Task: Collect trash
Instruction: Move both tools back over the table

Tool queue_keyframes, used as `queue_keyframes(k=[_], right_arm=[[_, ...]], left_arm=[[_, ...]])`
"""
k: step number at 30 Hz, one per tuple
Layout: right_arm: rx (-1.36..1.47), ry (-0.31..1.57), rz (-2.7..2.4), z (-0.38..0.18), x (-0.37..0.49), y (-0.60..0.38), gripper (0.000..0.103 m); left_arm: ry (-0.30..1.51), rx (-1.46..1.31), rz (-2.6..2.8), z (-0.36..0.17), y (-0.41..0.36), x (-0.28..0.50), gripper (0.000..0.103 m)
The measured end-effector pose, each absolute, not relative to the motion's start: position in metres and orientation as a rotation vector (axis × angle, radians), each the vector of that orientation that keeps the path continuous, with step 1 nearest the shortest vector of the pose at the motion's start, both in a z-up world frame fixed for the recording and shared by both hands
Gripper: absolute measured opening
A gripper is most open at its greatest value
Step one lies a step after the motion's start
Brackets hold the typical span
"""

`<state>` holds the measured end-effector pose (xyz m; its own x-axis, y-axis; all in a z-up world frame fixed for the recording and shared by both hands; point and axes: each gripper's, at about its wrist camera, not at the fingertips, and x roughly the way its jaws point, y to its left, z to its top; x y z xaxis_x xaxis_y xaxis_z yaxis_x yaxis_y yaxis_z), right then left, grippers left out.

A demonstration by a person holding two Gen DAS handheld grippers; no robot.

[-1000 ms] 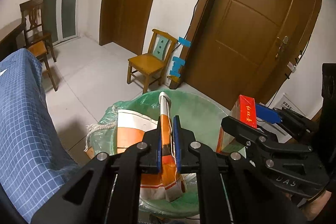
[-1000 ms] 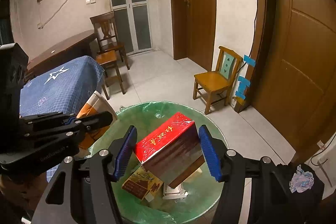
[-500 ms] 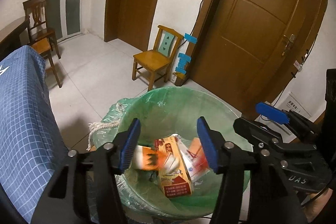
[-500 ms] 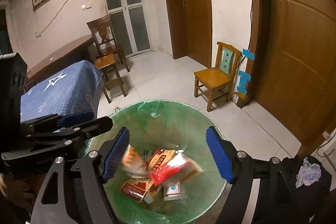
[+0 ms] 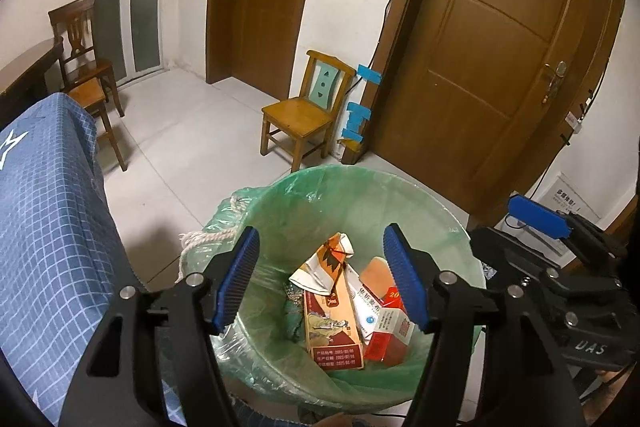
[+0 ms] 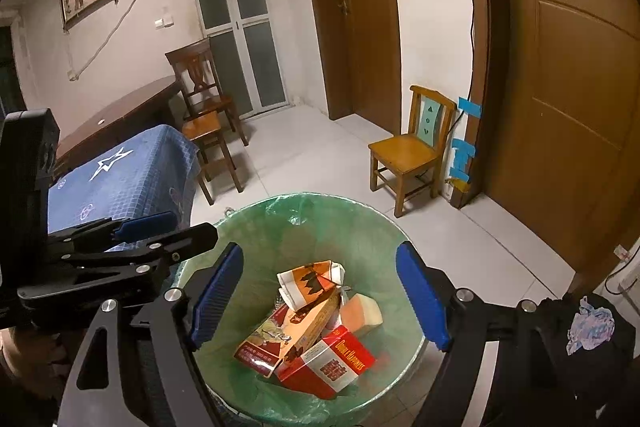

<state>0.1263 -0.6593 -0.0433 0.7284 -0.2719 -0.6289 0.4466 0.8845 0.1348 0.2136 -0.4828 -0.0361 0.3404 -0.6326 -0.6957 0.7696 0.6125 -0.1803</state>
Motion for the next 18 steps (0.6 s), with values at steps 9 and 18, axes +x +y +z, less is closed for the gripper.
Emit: queue_keyframes(k=[9,18], right_arm=[[0.251,0.585,-0.38,-0.023,0.111,-0.627,0.085],[0.195,0.519,-0.259,-0.007,0.108,-0.549,0.091]], left_arm=[[0.799,0.23,-0.894,-0.027,-0.457,0.204,0.073],[0.763,0.233,-0.838,-0.015,-0.386,0.191,0.077]])
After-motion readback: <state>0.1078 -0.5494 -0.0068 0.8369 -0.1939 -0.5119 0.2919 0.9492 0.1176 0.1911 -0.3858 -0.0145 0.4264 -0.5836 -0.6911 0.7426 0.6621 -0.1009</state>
